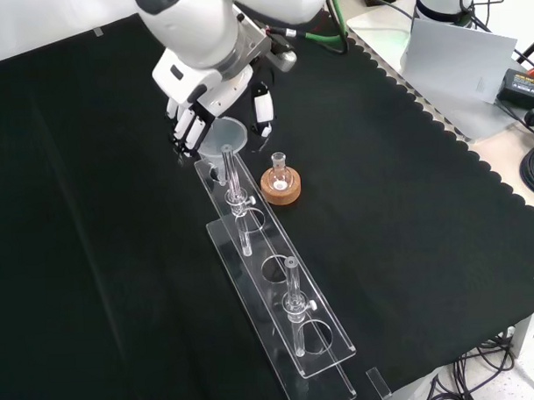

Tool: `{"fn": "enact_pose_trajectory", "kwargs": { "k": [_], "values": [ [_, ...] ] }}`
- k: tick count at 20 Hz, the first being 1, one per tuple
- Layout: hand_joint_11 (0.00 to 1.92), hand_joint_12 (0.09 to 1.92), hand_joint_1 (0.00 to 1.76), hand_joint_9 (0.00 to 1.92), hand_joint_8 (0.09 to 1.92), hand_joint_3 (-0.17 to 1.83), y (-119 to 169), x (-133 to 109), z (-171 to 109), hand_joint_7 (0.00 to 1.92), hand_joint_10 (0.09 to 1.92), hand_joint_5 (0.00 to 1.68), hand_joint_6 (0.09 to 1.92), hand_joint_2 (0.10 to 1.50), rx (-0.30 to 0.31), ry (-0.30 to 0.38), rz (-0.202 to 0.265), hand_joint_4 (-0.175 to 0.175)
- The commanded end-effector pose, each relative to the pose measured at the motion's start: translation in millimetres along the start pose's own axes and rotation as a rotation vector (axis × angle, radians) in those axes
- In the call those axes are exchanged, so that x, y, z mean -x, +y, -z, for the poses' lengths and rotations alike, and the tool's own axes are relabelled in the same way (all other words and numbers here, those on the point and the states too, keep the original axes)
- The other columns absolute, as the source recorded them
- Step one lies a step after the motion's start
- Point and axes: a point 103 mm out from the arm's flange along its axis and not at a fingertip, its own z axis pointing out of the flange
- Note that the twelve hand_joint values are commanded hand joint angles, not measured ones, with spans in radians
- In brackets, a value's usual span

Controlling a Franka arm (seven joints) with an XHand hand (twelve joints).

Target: Put the funnel back on the funnel stand.

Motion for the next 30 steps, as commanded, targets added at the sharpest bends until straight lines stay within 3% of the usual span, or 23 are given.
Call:
{"fn": "enact_pose_trajectory", "kwargs": {
  "k": [1, 5, 8, 10, 11, 13, 16, 19, 25, 30],
  "values": [
    [0.70, 1.15, 0.94, 0.92, 0.58, 0.65, 7.7, -1.2, -7.7, 0.46, 0.34, 0.59, 0.09, 0.68, -0.023, -0.005, 0.000, -0.019],
    [0.63, 1.19, 0.92, 0.84, 0.58, 0.66, 10.2, -3.0, -13.0, 0.40, 0.33, 0.51, 0.09, 0.67, -0.033, 0.004, 0.003, -0.028],
    [0.52, 1.25, 0.88, 0.69, 0.63, 0.67, 9.8, -4.0, -16.7, 0.28, 0.42, 0.41, 0.09, 0.65, -0.053, 0.015, 0.008, -0.035],
    [0.31, 1.33, 0.83, 0.38, 0.47, 0.64, 7.9, -3.5, -17.7, 0.09, 0.52, 0.21, 0.09, 0.62, -0.086, 0.036, 0.006, -0.029],
    [0.21, 1.38, 0.79, 0.22, 0.28, 0.60, 6.7, -3.0, -17.7, 0.05, 0.58, 0.12, 0.09, 0.62, -0.111, 0.043, 0.004, -0.020],
    [0.07, 1.42, 0.72, 0.06, 0.09, 0.51, 1.5, -2.0, -16.3, 0.01, 0.53, 0.03, 0.09, 0.62, -0.121, 0.047, -0.001, -0.008],
    [0.01, 1.41, 0.65, 0.00, 0.09, 0.36, -14.0, 2.2, -9.4, 0.00, 0.36, 0.00, 0.09, 0.66, -0.080, 0.072, -0.008, -0.002],
    [0.00, 1.40, 0.63, 0.00, 0.09, 0.30, -37.3, 7.8, 2.2, 0.00, 0.32, 0.00, 0.09, 0.67, -0.024, 0.075, -0.031, -0.002],
    [0.00, 1.43, 0.61, 0.00, 0.09, 0.25, -92.9, 23.0, 26.3, 0.00, 0.50, 0.00, 0.09, 0.70, 0.063, 0.091, -0.093, -0.009],
    [0.00, 1.46, 0.60, 0.00, 0.09, 0.23, -135.5, 33.5, 31.1, 0.00, 0.61, 0.00, 0.09, 0.71, 0.099, 0.110, -0.147, -0.011]
  ]
}}
